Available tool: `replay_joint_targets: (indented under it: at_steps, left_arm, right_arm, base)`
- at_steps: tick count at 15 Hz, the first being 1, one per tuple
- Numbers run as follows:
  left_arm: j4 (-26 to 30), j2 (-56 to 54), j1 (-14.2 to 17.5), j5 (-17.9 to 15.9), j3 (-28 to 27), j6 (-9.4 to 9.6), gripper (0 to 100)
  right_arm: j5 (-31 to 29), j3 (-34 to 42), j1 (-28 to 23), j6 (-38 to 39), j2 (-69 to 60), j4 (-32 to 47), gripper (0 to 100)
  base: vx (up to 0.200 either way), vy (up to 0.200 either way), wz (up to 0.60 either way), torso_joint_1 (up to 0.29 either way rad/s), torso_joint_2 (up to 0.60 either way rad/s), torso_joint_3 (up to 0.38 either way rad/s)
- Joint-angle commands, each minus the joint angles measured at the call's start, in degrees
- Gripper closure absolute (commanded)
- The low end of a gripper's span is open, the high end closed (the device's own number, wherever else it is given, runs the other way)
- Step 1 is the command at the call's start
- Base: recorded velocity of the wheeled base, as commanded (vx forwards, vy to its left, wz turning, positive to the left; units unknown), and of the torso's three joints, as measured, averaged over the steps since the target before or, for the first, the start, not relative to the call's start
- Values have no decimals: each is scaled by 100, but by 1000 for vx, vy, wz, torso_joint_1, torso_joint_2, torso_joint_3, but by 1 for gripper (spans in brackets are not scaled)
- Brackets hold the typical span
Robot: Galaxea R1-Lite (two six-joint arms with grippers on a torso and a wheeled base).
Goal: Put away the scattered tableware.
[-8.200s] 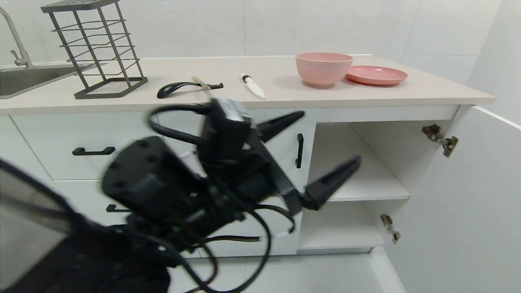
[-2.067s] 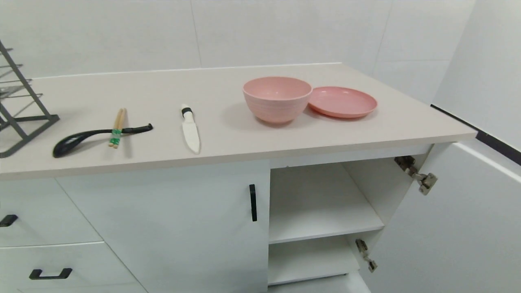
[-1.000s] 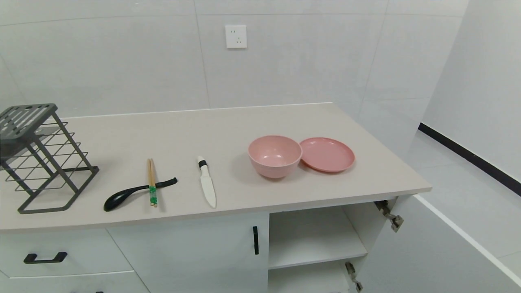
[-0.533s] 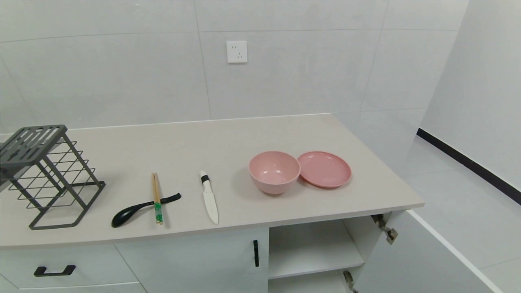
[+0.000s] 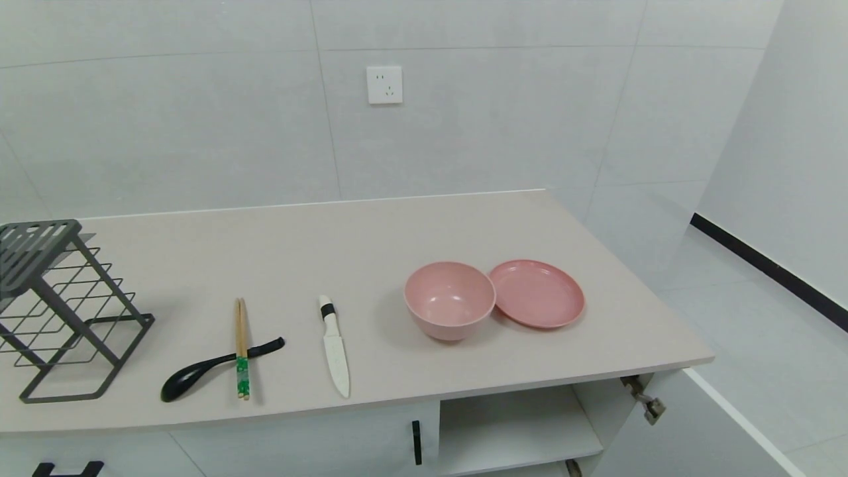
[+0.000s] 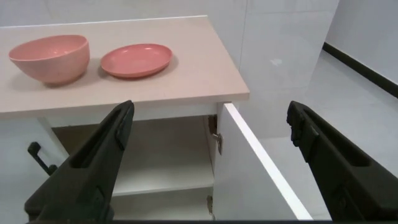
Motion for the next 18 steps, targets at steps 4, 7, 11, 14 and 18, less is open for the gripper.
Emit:
replay_joint_targets:
  at_steps: [4,7,11,14,18]
  left_arm:
    - [-4,7,0,-1,0,-7,0]
    - [-4,7,0,-1,0,2,0]
    - [-4,7,0,-1,0,2,0]
    - [-4,7,0,-1,0,2,0]
    - [-4,7,0,-1,0,2,0]
  right_arm:
    - [1,-1,4,4,-7,-3,0]
    - [1,-1,4,4,2,-3,0]
    - [1,-1,4,-5,-7,-3,0]
    - [1,-1,4,4,-7,-3,0]
    - [1,-1,4,-14,-7,-3,0]
  base:
    - [0,0,0,227,-439,-206]
    - [0,0,0,297,-574,-279]
    - [0,-50,0,184,-353,-172]
    - [0,-133,0,13,-28,-13]
    - [0,0,0,0,0,0]
